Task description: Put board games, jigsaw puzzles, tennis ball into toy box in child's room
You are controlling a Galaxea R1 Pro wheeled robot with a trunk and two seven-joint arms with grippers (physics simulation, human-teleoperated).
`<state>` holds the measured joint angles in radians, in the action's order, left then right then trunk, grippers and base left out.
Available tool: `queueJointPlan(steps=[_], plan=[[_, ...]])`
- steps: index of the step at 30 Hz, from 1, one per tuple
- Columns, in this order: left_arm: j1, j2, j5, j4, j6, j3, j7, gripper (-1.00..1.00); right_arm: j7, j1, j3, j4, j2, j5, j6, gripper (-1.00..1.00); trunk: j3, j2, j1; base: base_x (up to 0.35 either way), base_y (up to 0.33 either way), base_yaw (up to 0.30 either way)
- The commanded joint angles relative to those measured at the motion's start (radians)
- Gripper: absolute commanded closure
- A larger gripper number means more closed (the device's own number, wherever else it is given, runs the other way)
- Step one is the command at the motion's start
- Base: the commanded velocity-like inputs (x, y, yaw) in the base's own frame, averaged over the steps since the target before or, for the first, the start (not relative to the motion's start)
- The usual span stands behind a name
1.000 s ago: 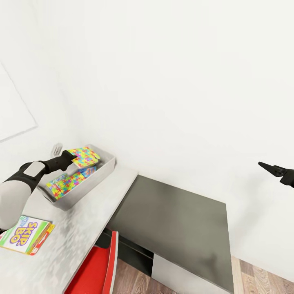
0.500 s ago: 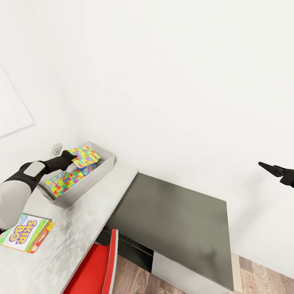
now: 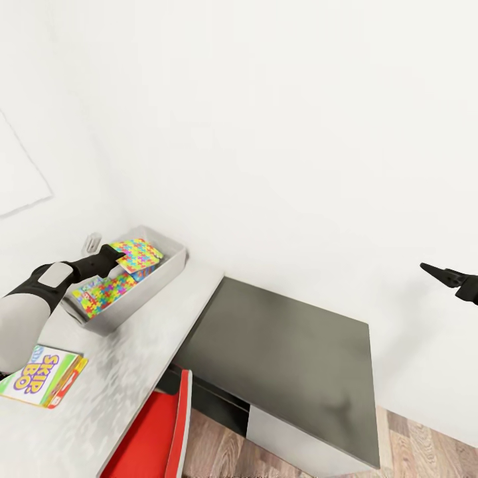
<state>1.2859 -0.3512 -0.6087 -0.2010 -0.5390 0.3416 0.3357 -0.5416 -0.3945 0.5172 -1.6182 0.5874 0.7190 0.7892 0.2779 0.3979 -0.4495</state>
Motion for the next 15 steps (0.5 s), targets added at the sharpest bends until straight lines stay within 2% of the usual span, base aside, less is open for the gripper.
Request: queueJointPlan(steps=[1, 15], plan=[[0.001, 0.000, -0.002, 0.000, -0.007, 0.005, 0.000, 1.00, -0.002, -0.001, 0.001, 0.000, 0.000, 0.002, 0.007, -1.00, 0.003, 0.002, -0.001, 0.000, 0.000, 0.000], [-0.002, -0.001, -0.001, -0.001, 0.000, 0.008, 0.000, 1.00, -0.003, -0.001, 0.002, 0.000, 0.000, 0.002, 0.007, -1.00, 0.025, 0.002, -0.001, 0.000, 0.000, 0.000]])
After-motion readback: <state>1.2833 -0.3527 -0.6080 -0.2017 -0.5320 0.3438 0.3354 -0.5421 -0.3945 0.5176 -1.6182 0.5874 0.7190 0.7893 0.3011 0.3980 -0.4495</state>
